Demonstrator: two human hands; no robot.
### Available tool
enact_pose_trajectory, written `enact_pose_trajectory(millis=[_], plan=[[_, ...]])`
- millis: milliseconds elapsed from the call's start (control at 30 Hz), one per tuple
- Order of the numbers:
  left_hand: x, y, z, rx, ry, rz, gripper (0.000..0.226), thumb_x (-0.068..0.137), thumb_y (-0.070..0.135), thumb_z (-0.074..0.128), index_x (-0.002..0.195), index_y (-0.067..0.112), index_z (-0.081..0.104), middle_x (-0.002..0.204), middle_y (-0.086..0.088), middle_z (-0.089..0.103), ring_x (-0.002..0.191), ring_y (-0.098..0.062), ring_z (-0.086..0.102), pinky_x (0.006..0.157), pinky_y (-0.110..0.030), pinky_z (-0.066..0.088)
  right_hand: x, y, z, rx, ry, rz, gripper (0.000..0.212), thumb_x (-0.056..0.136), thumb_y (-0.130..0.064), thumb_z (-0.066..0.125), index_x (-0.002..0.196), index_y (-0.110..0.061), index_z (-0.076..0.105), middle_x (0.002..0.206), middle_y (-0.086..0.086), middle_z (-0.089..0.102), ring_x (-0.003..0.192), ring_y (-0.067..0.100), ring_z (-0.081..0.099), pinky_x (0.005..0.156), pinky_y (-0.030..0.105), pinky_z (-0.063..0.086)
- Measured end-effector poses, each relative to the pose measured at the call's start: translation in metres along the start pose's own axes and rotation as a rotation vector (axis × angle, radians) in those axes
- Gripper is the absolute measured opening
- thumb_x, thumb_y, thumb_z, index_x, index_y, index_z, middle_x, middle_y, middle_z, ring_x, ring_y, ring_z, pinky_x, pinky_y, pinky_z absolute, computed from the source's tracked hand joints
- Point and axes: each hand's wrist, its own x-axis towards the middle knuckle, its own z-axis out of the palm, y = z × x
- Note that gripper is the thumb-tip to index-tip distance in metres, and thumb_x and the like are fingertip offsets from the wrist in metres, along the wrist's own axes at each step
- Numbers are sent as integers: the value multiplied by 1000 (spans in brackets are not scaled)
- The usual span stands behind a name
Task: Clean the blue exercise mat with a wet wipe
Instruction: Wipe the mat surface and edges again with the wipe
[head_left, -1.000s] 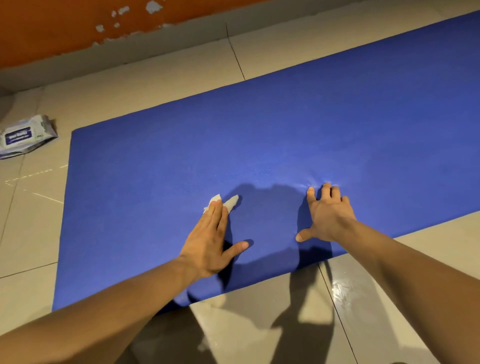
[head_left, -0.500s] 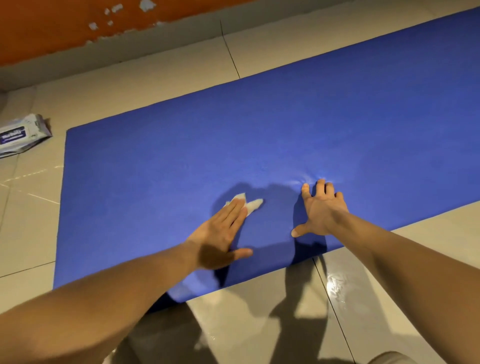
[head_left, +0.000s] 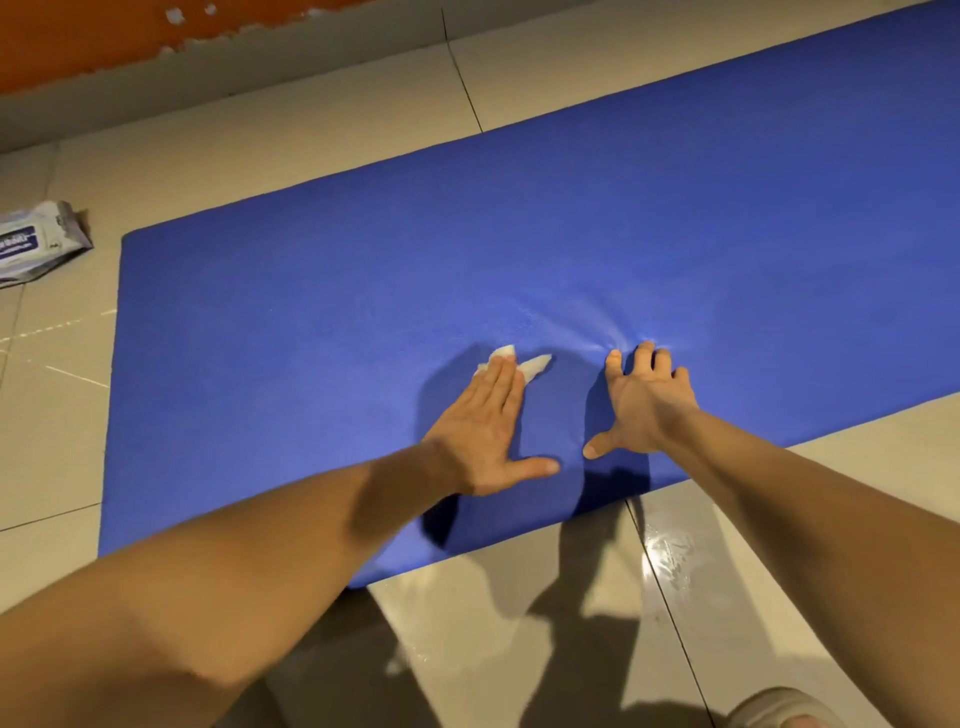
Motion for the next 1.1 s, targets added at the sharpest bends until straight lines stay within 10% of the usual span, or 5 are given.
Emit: enact_pose_trajectory(millis=[233,433,700,1100], plan=[[-38,3,-18,-30,-25,181,113,91,69,59,161,19,-16,171,5,-11,157,-20,-15,129,-46,5,-4,4,-3,60,-33,-22,148,61,-86,70,160,-9,-9,162,30,-3,149,50,3,117,55,26],[-133,-11,-19,-92,-50,-67,117,87,65,65,154,42,-28,163,25,-26,154,-6,-21,128,-39,2,-2,8,6,80,-15,-26,146,63,-87,66,160,-13,-14,164,28,-10,152,46,-4,119,52,22],[-21,14,-5,-122,-34,43,115,84,78,60,161,34,-14,172,5,-5,156,-13,-18,128,-46,5,4,7,9,72,-16,-30,146,62,-87,67,159,-15,-15,163,28,-9,151,47,-2,118,53,22],[-122,-23,-3,128,-194,127,116,90,74,53,159,21,-25,167,0,-27,155,-19,-21,128,-46,5,1,9,5,125,-78,-33,144,68,-82,69,158,-14,-21,163,28,-19,151,47,-12,120,57,15]])
